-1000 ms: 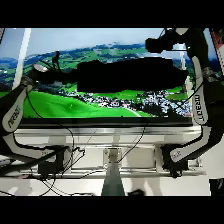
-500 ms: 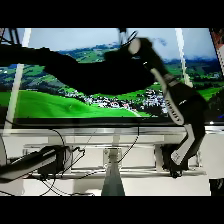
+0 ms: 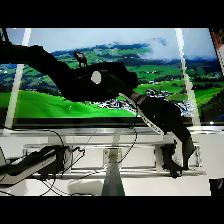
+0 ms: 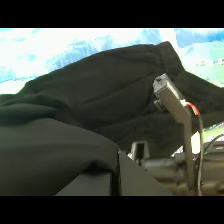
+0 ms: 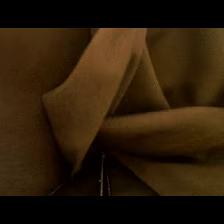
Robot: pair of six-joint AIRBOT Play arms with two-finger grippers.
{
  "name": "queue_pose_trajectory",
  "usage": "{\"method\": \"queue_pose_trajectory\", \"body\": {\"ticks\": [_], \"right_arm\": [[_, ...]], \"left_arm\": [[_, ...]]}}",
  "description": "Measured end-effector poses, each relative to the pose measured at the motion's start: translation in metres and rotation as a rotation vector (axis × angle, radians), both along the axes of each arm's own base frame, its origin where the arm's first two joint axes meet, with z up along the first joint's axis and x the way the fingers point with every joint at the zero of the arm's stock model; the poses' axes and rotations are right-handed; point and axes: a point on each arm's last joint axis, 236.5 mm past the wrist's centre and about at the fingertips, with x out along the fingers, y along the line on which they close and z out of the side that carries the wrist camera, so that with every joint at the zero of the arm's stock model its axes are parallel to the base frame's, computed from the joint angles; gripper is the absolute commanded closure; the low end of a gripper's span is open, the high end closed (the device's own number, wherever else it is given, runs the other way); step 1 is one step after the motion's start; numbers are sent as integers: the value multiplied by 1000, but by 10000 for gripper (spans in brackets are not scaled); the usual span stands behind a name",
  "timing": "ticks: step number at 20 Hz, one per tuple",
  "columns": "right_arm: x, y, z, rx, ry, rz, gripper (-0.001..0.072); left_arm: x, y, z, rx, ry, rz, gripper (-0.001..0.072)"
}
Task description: Fold the clothes and pants, and hang the long-sleeved shirts on hangers.
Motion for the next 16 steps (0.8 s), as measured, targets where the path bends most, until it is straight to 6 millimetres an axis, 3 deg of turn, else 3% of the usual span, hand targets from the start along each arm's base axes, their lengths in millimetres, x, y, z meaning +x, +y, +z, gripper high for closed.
{"method": "queue_pose_trajectory", "body": {"ticks": [3,6,9,12,13,15,16], "right_arm": [[42,-50,2,-79,-41,-39,691],[97,-136,14,-163,-50,-128,690],[147,-245,35,-218,-38,-271,690],[174,-352,56,-246,-12,-420,690],[178,-387,60,-254,2,-468,691],[178,-445,63,-275,42,-536,691],[173,-470,61,-291,60,-548,688]], "left_arm": [[3,-17,-15,-4,38,-43,700],[9,-57,-33,-23,61,-119,700],[20,-125,-44,-75,21,-209,700],[27,-208,-56,-156,-36,-268,699],[25,-238,-63,-181,-50,-283,627],[20,-287,-77,-209,-81,-299,5],[18,-304,-85,-205,-98,-305,7]]}}
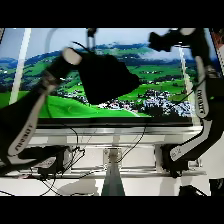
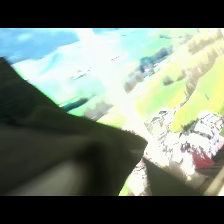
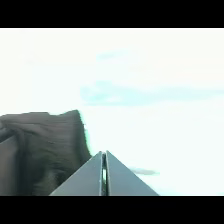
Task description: Fold the clothes and pants, and hang the long-sleeved shirts on hangers.
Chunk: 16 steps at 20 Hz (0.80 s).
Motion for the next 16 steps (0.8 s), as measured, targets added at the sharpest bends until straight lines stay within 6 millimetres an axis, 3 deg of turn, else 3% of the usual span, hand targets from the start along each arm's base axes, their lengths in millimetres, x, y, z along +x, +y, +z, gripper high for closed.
{"method": "queue_pose_trajectory", "body": {"ticks": [1,2,3,5,8,9,13,16], "right_arm": [[-6,-18,-2,-14,17,6,560],[-13,-34,-6,-28,40,23,333],[-20,-45,-10,-39,59,43,197],[-31,-55,-19,-40,99,79,183],[-38,-33,-27,33,130,151,83],[-38,-18,-30,60,133,183,20],[-50,66,-36,119,111,409,22],[-67,122,-37,91,36,640,31]], "left_arm": [[-1,-12,-7,6,-20,-1,7],[0,-18,-11,12,-41,3,7],[2,-20,-13,18,-56,7,7],[10,-12,-13,31,-73,20,8],[27,24,-5,79,-96,44,9],[32,40,-3,103,-103,51,9],[41,99,4,176,-78,77,11],[40,126,3,206,-38,83,11]]}}
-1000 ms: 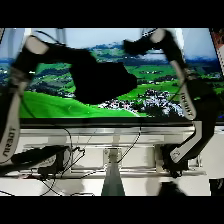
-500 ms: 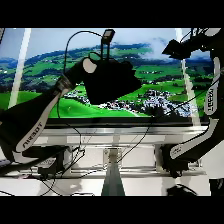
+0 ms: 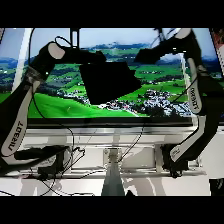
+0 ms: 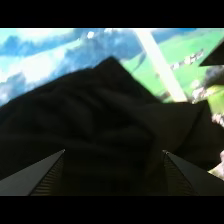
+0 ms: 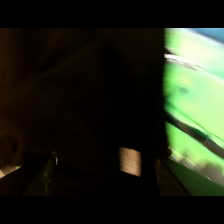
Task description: Fold the clothes and pants, and hang the long-sleeved shirts on hangers.
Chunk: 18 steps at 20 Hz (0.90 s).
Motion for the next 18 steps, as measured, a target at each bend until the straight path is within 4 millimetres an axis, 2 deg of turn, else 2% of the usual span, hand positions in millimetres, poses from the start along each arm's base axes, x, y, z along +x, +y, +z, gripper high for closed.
{"method": "queue_pose_trajectory", "body": {"ticks": [1,3,4,6,8,11,14,16,18], "right_arm": [[-5,14,0,0,-24,59,32],[-17,34,-6,-30,-60,160,32],[-22,41,-10,-57,-74,205,32],[-29,49,-20,-126,-104,278,31],[-26,52,-28,-197,-153,308,31],[-4,41,-39,-318,-202,223,32],[19,13,-47,-370,-173,43,32],[24,-12,-57,-376,-95,-66,32],[16,-24,-71,-315,42,-147,31]], "left_arm": [[-1,5,-1,5,11,1,17],[-6,9,-4,14,36,-9,207],[-7,11,-4,17,42,-11,232],[-11,12,-6,19,59,-15,229],[-12,13,-6,13,76,-8,229],[-16,13,-8,10,101,-8,230],[-21,13,-10,11,124,-14,229],[-24,12,-12,15,137,-23,229],[-27,12,-14,17,150,-29,229]]}}
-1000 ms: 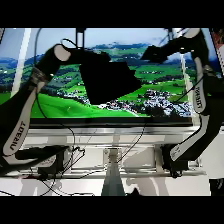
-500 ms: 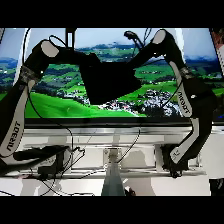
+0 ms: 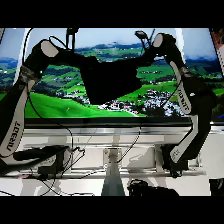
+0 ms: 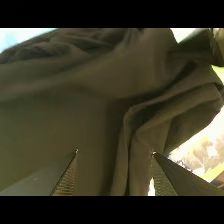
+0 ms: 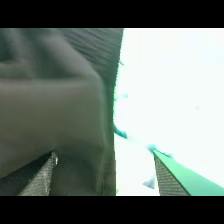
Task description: Fold the clothes and pants, and hang the long-sleeved shirts on hangers.
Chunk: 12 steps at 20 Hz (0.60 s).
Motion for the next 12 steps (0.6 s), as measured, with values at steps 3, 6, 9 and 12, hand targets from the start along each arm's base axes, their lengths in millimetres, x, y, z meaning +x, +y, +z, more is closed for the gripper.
{"method": "queue_pose_trajectory", "body": {"ticks": [3,6,9,12], "right_arm": [[-24,3,-22,144,213,-80,31],[-46,26,-36,259,372,-88,68],[-52,70,-39,375,399,-46,324],[-49,117,-30,472,339,6,685]], "left_arm": [[-3,0,-1,3,9,-7,230],[-4,0,-2,4,14,-10,229],[-4,0,-2,5,16,-10,229],[-3,3,-3,10,14,-5,309]]}}
